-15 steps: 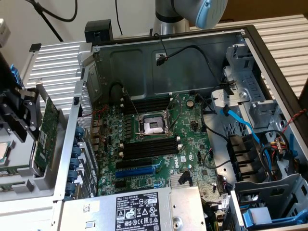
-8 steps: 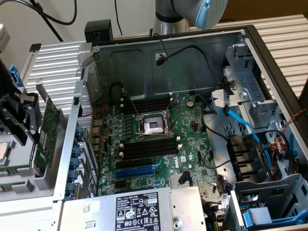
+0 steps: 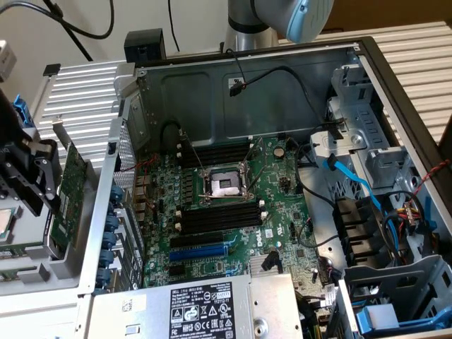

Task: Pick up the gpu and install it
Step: 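Pick up the gpu and move the gpu toward the slot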

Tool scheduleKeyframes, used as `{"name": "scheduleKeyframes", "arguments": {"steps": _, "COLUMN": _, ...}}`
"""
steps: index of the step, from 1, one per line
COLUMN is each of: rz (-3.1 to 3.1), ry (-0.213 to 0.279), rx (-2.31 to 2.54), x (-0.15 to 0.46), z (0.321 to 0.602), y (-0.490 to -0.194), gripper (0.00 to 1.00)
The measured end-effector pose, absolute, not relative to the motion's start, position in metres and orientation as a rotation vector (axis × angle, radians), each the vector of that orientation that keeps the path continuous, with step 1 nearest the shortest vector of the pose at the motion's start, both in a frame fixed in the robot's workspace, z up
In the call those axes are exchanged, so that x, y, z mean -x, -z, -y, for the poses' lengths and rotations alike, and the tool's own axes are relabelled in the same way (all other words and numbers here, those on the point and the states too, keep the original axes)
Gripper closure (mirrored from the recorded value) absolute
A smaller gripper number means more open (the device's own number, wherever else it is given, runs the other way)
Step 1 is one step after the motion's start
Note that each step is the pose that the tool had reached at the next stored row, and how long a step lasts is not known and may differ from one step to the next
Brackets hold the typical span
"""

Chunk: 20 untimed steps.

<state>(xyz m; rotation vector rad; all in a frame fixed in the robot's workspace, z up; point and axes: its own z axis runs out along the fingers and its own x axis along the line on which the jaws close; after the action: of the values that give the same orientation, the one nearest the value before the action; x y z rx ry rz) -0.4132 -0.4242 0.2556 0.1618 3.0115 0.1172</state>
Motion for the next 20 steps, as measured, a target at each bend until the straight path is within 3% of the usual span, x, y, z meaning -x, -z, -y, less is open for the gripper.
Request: {"name": "scheduleKeyframes", "arguments": {"steps": 20, "rz": -2.991, "ry": -0.116, "rx": -0.211, "x": 0.412, "z": 0.422, "y": -0.243, "gripper": 0.62}}
